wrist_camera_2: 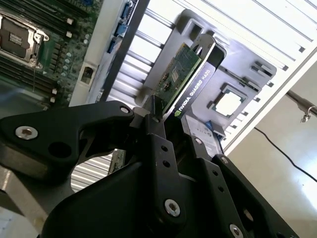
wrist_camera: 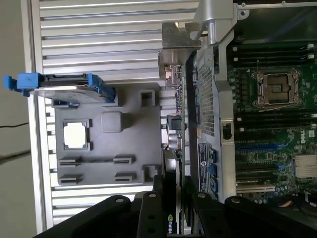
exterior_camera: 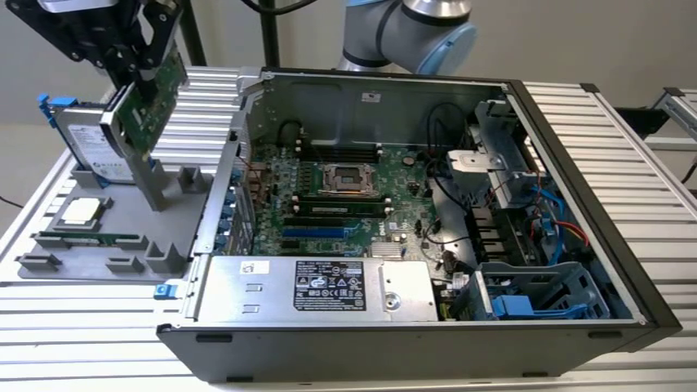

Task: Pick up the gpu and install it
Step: 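Pick up the gpu and move the gpu toward the slot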

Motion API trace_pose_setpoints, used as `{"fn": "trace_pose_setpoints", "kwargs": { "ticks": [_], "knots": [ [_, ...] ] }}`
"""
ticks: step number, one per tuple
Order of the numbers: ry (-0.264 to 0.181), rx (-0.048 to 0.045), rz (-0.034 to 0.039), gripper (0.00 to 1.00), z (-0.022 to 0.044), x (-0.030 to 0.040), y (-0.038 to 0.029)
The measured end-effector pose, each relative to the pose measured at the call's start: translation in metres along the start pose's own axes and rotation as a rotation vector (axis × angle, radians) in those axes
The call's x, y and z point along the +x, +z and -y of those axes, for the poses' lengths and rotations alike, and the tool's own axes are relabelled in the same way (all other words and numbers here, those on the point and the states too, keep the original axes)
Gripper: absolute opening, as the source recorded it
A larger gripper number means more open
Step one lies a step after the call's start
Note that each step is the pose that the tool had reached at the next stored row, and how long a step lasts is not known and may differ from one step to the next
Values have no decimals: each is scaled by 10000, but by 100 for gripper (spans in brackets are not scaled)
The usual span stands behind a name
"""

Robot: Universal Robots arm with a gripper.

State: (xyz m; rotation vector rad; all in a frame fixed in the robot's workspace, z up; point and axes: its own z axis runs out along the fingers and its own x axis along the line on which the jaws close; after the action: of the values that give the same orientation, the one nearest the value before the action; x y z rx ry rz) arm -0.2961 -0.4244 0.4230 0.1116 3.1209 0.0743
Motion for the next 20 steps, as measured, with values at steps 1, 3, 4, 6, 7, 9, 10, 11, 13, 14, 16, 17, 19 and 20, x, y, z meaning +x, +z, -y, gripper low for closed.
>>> {"fn": "trace_pose_setpoints", "kwargs": {
  "ticks": [1, 3, 4, 6, 7, 9, 10, 11, 13, 14, 16, 17, 19, 20],
  "knots": [
    [1, 1, -2, 0, -1, -13, 0],
    [1, 0, -5, 0, -3, -41, 1],
    [0, 1, -8, 0, -4, -55, 1],
    [1, 0, -11, 0, -6, -82, 2],
    [1, 1, -13, 0, -7, -95, 2],
    [1, 1, -16, 0, -8, -122, 3],
    [2, 0, -17, 0, -9, -135, 3],
    [2, 1, -19, 0, -11, -149, 4],
    [2, 2, -24, 0, -12, -177, 4],
    [1, 2, -27, 0, -13, -191, 4],
    [2, 1, -32, 0, -15, -218, 5],
    [2, 3, -35, 0, -16, -233, 5],
    [2, 3, -40, 0, -18, -260, 5],
    [3, 3, -41, 0, -19, -273, 6]
  ]
}}
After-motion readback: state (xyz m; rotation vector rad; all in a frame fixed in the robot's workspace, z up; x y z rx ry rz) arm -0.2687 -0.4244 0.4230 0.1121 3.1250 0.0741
